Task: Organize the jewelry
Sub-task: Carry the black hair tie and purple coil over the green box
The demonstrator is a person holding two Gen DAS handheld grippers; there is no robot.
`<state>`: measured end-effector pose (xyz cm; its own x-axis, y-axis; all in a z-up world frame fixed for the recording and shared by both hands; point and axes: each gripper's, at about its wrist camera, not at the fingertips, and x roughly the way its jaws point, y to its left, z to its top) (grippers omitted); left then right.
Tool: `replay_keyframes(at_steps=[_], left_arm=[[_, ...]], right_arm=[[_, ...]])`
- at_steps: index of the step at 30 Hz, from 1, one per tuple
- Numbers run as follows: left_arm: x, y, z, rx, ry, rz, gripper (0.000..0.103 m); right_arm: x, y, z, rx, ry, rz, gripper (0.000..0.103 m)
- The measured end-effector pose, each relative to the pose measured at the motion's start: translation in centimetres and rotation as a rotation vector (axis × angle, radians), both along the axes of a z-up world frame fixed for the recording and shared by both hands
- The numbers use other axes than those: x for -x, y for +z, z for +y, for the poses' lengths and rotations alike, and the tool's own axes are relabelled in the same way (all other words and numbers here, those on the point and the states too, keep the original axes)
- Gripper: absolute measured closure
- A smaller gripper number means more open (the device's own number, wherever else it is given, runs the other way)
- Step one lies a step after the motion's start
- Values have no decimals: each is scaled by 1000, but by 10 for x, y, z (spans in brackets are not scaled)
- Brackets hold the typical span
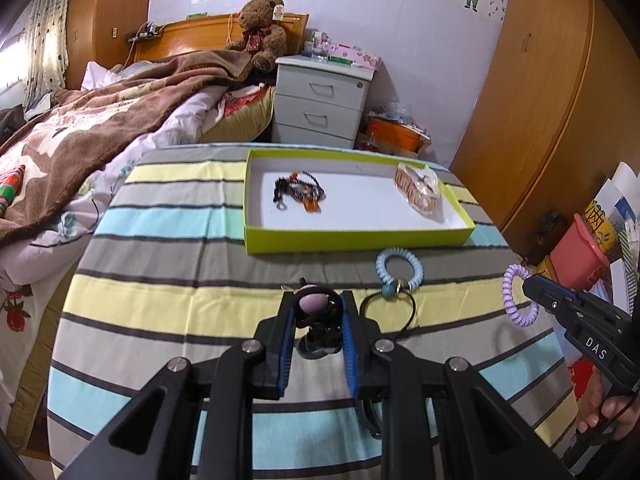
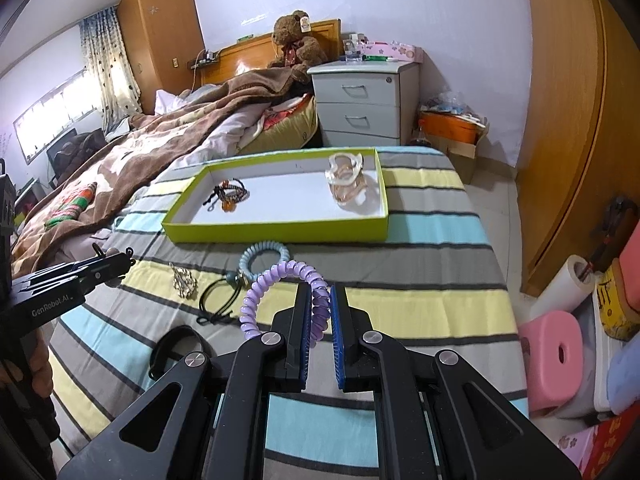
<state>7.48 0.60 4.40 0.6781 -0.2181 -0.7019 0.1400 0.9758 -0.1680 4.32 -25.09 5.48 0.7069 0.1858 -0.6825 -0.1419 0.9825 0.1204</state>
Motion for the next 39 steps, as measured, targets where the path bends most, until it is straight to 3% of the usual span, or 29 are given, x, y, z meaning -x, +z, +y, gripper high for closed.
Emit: replay_keyframes(at_steps=[10, 21, 27, 30, 39], left_arm=[[-18, 19, 5, -1, 8, -37, 81], [-63, 19, 7, 33, 18, -18, 81], [-93, 14, 6, 42, 34, -3, 81], [-104, 11, 4, 10, 53, -13, 81], [-132, -18, 7, 17, 79, 46, 81]], right_arm=[[-24, 19, 2, 4, 10, -35, 93], [-96, 37, 21, 29, 66, -59, 93], [-143, 28, 37, 50, 92, -30, 93], [-166, 18, 44, 41, 108, -3, 93], [-218, -16, 64, 49, 150, 80, 93]])
